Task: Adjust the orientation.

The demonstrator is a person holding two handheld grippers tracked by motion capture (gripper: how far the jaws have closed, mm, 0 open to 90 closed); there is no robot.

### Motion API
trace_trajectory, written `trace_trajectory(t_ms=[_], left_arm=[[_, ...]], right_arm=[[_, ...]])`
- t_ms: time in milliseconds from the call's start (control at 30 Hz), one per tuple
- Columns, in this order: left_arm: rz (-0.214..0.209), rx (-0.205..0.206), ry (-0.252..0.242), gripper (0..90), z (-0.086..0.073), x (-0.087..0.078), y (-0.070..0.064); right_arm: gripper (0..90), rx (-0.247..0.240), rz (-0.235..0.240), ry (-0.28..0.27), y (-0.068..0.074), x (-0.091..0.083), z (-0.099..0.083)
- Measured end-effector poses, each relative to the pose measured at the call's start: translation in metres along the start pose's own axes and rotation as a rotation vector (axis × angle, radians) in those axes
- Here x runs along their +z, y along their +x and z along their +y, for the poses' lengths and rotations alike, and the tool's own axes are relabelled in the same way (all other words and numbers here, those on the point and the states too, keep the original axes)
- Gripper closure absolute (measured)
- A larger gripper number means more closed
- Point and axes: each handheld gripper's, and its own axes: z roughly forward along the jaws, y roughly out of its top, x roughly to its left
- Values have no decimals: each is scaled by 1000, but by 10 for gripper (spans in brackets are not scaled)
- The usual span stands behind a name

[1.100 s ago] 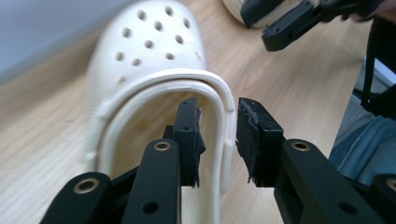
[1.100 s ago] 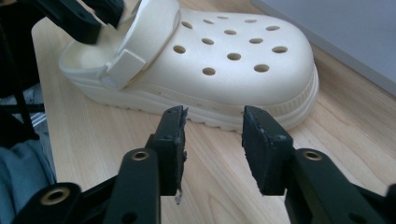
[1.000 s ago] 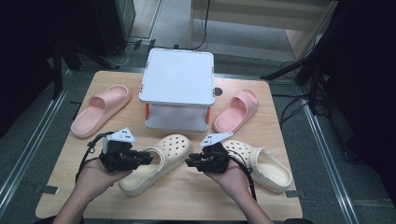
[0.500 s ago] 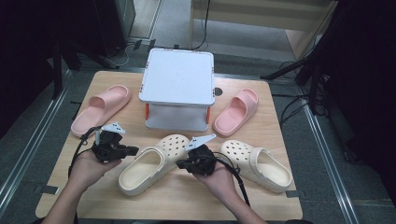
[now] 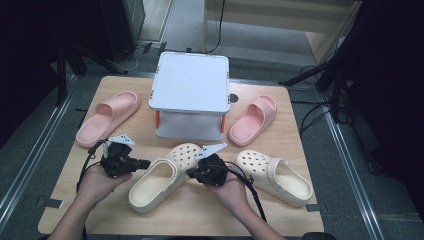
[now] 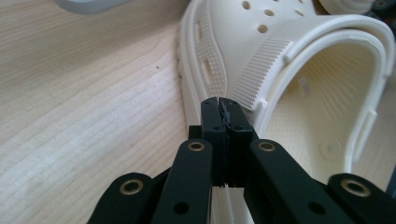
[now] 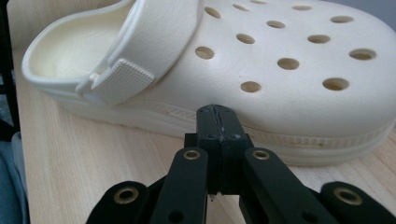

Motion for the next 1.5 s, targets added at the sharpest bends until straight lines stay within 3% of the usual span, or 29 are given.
trace_trajectory(t_ms=[133, 267, 400, 467, 700, 833, 933, 1067, 1100, 1200, 1233, 1300, 1333, 1500], left_arm=[[-3, 11, 7, 896, -3, 0, -6], [-23, 6, 6, 895, -7, 3, -15], [2, 23, -2, 895, -9, 7, -26], [-4, 9, -5, 895, -9, 6, -26], [-29, -4, -31, 889, -8, 5, -24], [-29, -11, -42, 736, -5, -1, -20], [-40, -16, -63, 641, -3, -10, -16], [-27, 1, -42, 503, 0, -11, -15], [-15, 20, -35, 492, 3, -12, -16], [-35, 27, -42, 484, 5, -14, -15], [-40, 29, -46, 470, 6, -15, -15], [-38, 30, -50, 458, 8, -15, -15], [-40, 34, -43, 455, 11, -15, -15], [-46, 55, -35, 441, 17, -14, -14]], right_arm=[[900, -4, -13, -5, -4, 1, 2], [900, 30, -28, -21, -13, 1, 4], [900, 56, -46, -37, -20, 3, 6], [900, 73, -44, -48, -23, 3, 7], [887, 56, -43, -40, -26, 3, 8], [823, 52, -30, -44, -28, -2, 9], [767, 44, -19, -64, -27, -17, 9], [717, 44, 5, -59, -27, -27, 7], [685, 42, 10, -63, -27, -36, 3], [677, 43, 13, -66, -26, -45, -1], [657, 45, 3, -63, -27, -56, -7], [652, 55, 5, -65, -27, -61, -9], [641, 76, 8, -64, -28, -73, -16], [634, 106, -14, -70, -29, -99, -34]])
